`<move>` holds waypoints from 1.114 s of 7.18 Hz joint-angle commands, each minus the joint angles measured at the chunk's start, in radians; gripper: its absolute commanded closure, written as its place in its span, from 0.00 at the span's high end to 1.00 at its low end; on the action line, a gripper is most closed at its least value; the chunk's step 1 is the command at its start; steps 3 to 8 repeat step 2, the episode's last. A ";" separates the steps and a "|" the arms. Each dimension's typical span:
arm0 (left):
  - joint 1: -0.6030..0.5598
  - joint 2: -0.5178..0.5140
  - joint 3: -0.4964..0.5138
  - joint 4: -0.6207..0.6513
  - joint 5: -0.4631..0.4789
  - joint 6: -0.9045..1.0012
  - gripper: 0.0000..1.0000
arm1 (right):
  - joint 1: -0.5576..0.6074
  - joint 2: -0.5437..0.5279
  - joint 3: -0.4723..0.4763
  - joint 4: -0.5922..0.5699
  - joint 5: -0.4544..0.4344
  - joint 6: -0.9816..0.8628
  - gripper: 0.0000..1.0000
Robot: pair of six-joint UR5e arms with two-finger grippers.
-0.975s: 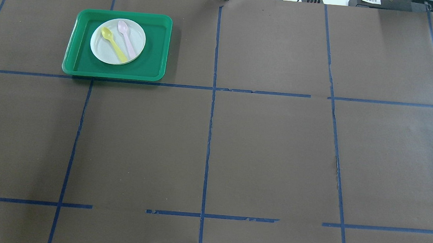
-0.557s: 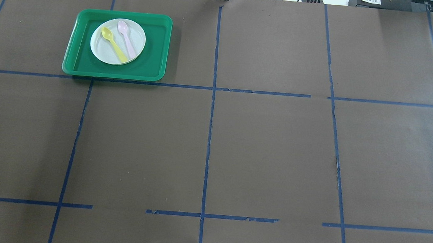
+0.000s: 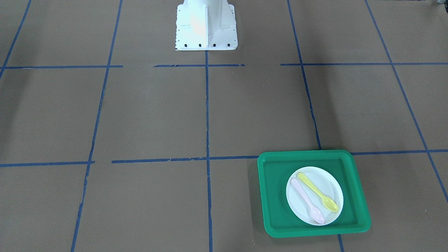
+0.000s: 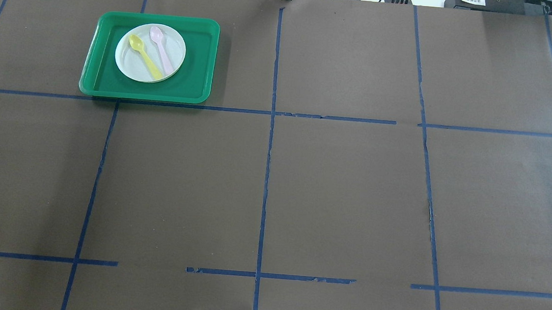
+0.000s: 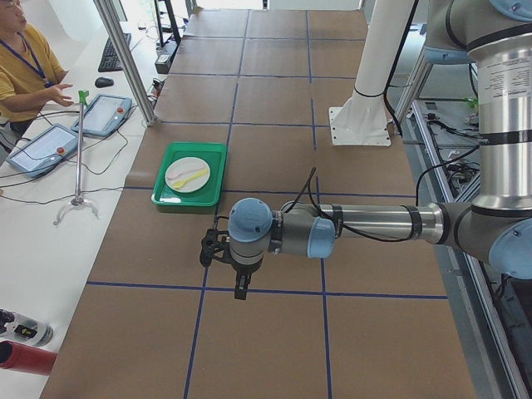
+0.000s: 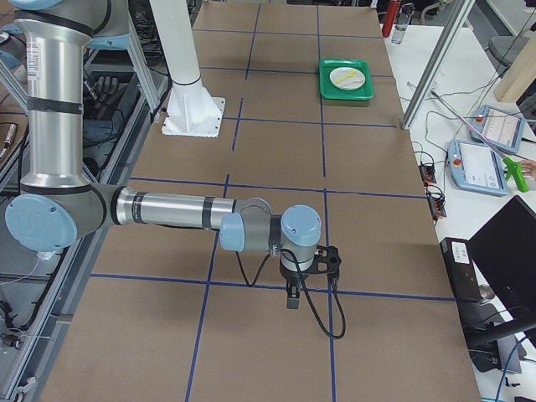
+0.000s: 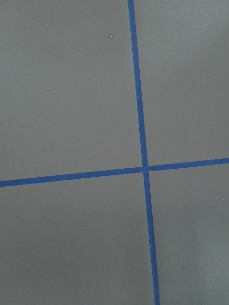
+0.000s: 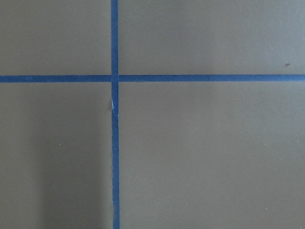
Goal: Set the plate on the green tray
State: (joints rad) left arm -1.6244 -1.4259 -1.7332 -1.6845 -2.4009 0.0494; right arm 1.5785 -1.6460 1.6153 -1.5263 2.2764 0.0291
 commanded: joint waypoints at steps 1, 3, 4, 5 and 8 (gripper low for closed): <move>-0.003 -0.007 -0.011 0.000 -0.001 0.001 1.00 | 0.000 0.000 0.000 0.000 0.000 0.000 1.00; -0.003 -0.014 -0.009 0.000 0.000 0.001 1.00 | 0.000 0.000 0.000 0.000 0.000 0.000 1.00; -0.003 -0.014 -0.009 0.000 0.000 0.001 1.00 | 0.000 0.000 0.000 0.000 0.000 0.000 1.00; -0.003 -0.014 -0.009 0.000 0.000 0.001 1.00 | 0.000 0.000 0.000 0.000 0.000 0.000 1.00; -0.003 -0.014 -0.009 0.000 0.000 0.001 1.00 | 0.000 0.000 0.000 0.000 0.000 0.000 1.00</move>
